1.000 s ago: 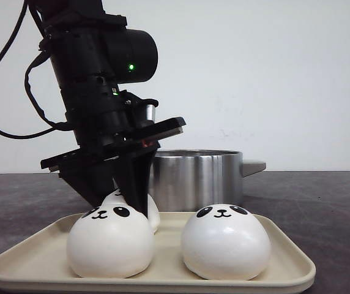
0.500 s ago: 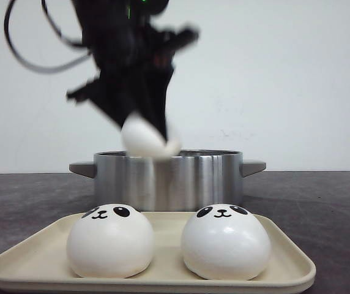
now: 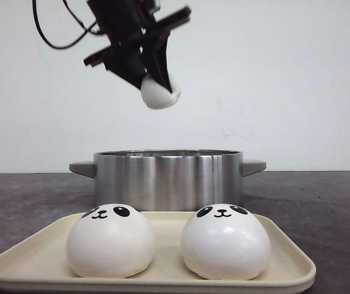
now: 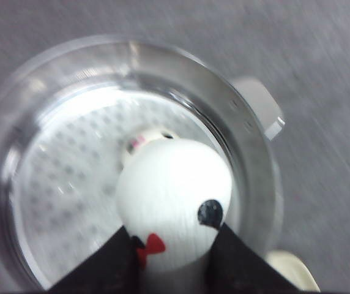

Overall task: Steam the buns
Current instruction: 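Lift the bun with the left gripper and carry it over the pot, then lower the bun into the pot and open the left gripper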

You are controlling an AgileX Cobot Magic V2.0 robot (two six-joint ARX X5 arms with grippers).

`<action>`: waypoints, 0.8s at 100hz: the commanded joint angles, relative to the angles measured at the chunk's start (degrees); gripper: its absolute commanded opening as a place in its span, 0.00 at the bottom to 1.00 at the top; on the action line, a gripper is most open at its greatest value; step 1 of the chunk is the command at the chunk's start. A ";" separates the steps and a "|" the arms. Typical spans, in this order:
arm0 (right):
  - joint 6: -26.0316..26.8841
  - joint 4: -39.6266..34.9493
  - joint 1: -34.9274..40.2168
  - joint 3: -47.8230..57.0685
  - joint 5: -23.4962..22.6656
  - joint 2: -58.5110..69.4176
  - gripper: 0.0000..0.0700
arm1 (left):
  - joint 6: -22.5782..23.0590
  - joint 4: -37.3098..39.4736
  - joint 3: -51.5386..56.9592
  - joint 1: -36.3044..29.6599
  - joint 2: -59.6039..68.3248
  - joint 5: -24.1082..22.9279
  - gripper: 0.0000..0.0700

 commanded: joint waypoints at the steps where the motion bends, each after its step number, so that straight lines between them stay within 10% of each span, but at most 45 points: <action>1: -0.39 0.59 0.70 1.01 0.24 0.52 0.00 | 0.50 0.92 1.29 0.68 2.86 -0.42 0.02; 45: -0.33 0.35 0.70 1.01 -0.83 0.52 0.00 | -0.31 6.05 1.29 4.44 13.60 -0.42 0.07; 80: 2.08 -4.04 0.70 1.01 -0.83 0.52 0.00 | -0.33 7.43 1.29 4.59 14.82 -0.13 0.76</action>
